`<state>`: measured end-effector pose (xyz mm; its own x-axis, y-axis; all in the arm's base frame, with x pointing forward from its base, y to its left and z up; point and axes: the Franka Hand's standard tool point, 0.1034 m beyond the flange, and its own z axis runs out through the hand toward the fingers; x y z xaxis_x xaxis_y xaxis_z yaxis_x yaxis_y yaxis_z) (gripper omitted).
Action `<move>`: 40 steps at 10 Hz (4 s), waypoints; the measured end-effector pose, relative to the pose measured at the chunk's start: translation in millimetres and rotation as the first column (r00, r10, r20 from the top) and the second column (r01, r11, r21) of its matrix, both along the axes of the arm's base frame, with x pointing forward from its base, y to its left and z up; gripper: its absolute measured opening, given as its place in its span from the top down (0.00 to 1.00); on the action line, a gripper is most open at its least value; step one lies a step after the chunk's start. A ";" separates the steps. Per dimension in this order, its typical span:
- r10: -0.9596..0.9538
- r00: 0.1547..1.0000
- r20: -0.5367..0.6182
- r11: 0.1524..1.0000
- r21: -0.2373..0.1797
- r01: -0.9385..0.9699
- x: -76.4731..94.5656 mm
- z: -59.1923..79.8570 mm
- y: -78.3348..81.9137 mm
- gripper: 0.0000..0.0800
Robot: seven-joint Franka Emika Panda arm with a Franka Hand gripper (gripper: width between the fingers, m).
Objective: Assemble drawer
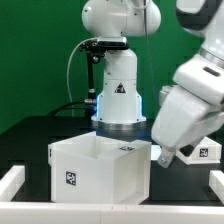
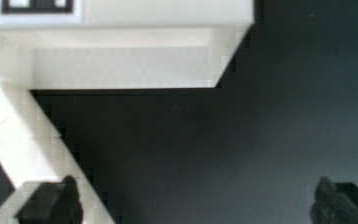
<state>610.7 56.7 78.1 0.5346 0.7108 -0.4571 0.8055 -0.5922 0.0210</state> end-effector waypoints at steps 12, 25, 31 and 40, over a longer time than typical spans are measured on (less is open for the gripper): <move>-0.199 0.977 -0.074 0.934 -0.317 0.166 -13.8 -11.3 5.8 0.19; -0.114 0.950 -0.291 0.905 -0.424 -0.022 -24.8 -29.9 -27.6 0.19; -0.097 0.955 -0.280 0.915 -0.403 -0.025 -27.1 -36.5 -33.8 0.19; -0.106 0.957 -0.271 0.927 -0.375 -0.003 -30.6 -47.7 -48.1 0.35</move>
Offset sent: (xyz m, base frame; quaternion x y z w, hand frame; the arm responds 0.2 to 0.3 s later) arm 0.0036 0.0359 0.0152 0.0622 -0.1420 0.0960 0.9832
